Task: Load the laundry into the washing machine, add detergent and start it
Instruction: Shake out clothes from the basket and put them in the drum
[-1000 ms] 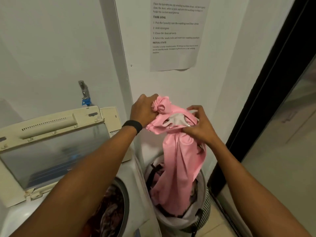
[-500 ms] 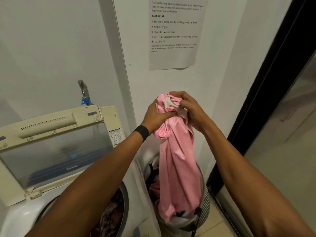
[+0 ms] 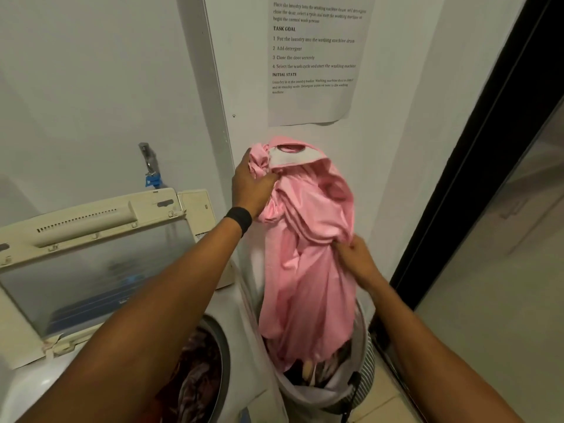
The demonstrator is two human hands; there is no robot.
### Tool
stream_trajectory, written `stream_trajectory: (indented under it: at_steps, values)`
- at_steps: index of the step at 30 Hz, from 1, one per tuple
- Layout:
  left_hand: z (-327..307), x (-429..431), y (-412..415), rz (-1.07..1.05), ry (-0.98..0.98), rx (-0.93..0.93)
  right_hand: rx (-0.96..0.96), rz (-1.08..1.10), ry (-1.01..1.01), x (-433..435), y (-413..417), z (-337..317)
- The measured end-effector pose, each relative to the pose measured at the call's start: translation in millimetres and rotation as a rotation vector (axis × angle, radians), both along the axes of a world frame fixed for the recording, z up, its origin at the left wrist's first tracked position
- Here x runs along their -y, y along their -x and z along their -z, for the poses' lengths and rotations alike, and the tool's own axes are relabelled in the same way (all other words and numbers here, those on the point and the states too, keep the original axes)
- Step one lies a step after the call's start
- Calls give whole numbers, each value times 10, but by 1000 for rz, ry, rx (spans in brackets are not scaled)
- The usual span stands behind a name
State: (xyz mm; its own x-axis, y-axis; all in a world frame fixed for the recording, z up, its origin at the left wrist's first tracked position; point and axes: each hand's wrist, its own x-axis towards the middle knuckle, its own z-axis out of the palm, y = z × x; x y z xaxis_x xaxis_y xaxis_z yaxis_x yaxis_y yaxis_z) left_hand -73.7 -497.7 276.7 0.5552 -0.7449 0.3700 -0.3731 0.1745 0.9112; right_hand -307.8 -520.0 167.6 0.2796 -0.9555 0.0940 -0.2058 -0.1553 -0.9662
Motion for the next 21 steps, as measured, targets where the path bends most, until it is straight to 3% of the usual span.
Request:
stream_trajectory:
  at_steps: [2, 4, 5, 8, 10, 14, 17, 21]
  values:
    - [124, -41, -44, -74, -131, 275, 158, 51, 84, 96, -29, -412]
    - [269, -44, 28, -60, -204, 397, 290, 55, 104, 173, -141, -788]
    - [324, -49, 114, 20, -181, 367, 336, 60, 91, 186, -221, -935]
    - [358, -72, 401, 359, -78, 42, 374, 81, -20, 204, -428, -1156]
    - [333, -86, 444, 455, -84, -117, 404, 59, -106, 198, -467, -1198]
    - [327, -73, 423, 423, -151, -39, 388, -82, -206, 93, -450, -1177]
    - [364, -53, 403, 318, -111, -104, 527, -270, -329, 35, -412, -1078]
    - [325, -33, 431, 212, -85, -186, 478, -308, -153, 118, -306, -954]
